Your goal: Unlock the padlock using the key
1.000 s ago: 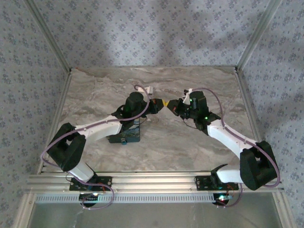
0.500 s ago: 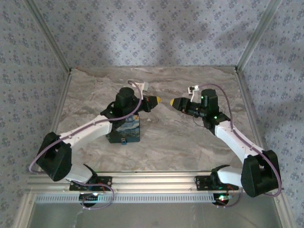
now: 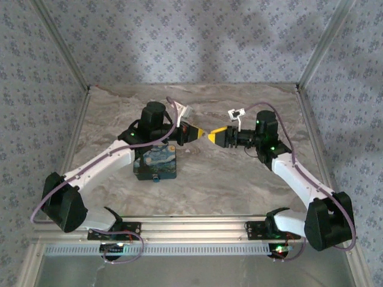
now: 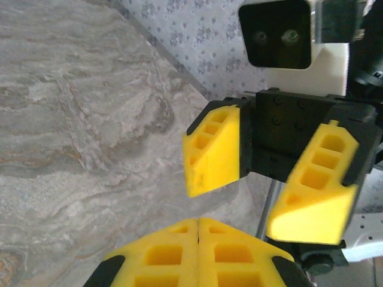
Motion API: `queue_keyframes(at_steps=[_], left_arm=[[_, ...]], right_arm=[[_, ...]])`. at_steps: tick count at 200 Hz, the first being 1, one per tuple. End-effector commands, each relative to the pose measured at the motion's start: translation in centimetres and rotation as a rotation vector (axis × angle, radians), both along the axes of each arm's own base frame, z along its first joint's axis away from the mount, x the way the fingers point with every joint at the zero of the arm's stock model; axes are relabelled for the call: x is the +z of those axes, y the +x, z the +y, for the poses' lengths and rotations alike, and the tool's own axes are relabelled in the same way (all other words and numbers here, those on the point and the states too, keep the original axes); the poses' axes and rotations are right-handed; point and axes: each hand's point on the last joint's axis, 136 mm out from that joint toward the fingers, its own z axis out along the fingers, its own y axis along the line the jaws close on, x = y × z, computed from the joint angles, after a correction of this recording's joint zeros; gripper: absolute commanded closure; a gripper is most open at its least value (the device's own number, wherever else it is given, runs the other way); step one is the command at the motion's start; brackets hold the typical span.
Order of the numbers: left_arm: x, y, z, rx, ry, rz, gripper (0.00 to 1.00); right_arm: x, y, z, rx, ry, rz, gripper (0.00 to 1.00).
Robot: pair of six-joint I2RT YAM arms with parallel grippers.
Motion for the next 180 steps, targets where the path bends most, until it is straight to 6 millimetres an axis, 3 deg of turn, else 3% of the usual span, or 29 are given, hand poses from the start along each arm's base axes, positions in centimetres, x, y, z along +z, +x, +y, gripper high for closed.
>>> queue_keyframes(at_steps=[1,121,180], left_arm=[[2.3,-1.2,0.0,-0.068,-0.031,-0.045,1.0],[2.1,-1.2,-0.2,-0.081,-0.038,-0.035,1.0],[2.3,-1.2,-0.3,-0.086,-0.046,-0.035,1.0]], right_arm=[[2.3,-1.6,0.8,0.086,0.02,-0.116,0.48],[0.6,-1.5,2.2,0.121,-0.019,-0.083,0.57],[-0.1,-1.4,2.4,0.12,-0.033,-0.073,0.57]])
